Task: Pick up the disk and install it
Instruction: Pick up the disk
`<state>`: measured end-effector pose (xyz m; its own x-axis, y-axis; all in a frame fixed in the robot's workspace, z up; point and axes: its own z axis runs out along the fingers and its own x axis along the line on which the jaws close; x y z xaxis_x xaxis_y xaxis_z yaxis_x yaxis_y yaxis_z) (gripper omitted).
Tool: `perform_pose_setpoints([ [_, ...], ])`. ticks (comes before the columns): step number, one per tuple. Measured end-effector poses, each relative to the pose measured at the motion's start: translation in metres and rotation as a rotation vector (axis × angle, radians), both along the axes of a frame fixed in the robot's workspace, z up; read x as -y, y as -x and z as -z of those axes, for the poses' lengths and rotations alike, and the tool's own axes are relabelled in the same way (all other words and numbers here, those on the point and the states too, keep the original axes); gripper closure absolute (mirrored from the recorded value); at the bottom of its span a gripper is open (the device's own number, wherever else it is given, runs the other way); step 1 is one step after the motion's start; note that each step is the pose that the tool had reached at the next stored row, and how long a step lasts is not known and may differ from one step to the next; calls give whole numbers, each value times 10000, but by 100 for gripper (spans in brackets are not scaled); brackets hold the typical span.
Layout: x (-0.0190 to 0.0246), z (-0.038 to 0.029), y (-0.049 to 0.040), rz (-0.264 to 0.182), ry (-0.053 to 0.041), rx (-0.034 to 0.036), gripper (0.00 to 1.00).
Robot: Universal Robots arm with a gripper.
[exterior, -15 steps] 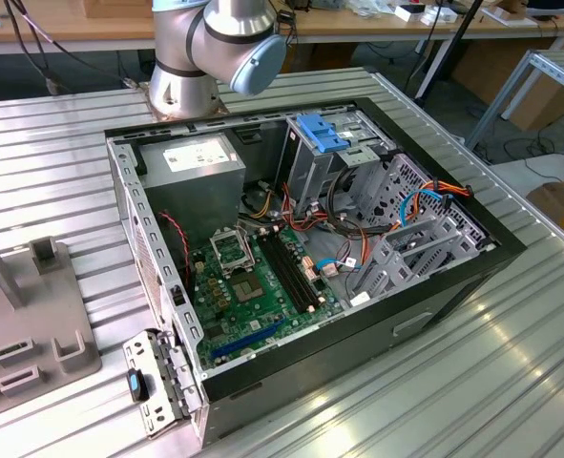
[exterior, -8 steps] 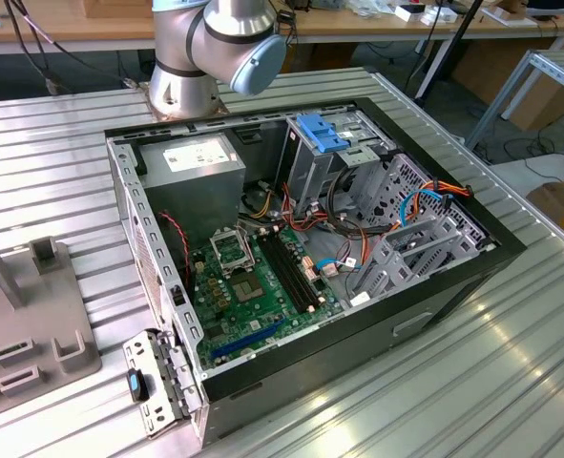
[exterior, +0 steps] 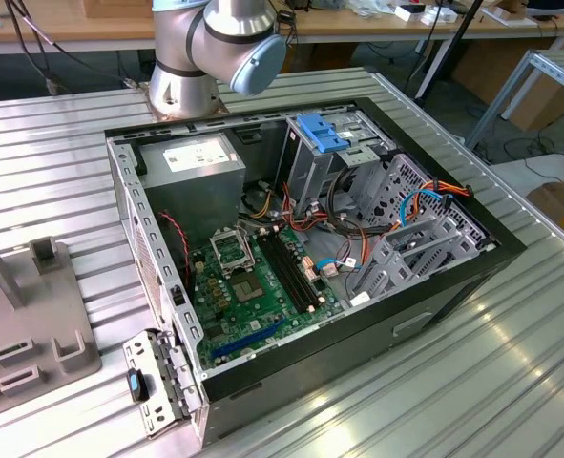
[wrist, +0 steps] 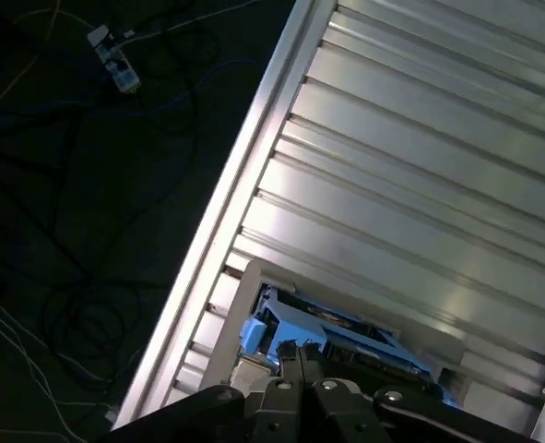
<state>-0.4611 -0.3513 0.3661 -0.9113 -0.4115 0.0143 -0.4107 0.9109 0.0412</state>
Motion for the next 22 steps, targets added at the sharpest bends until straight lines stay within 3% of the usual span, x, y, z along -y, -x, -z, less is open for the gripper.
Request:
perform_pose_setpoints([
  [1,0,2,0,-584,0,1,89],
  [6,0,6,0,-1722,0,0,89],
  [12,0,15,0,-3858,0,1,89],
  [16,0,19,0,-4910,0,1,89],
  [22,0,25,0,-6016,0,1,89],
])
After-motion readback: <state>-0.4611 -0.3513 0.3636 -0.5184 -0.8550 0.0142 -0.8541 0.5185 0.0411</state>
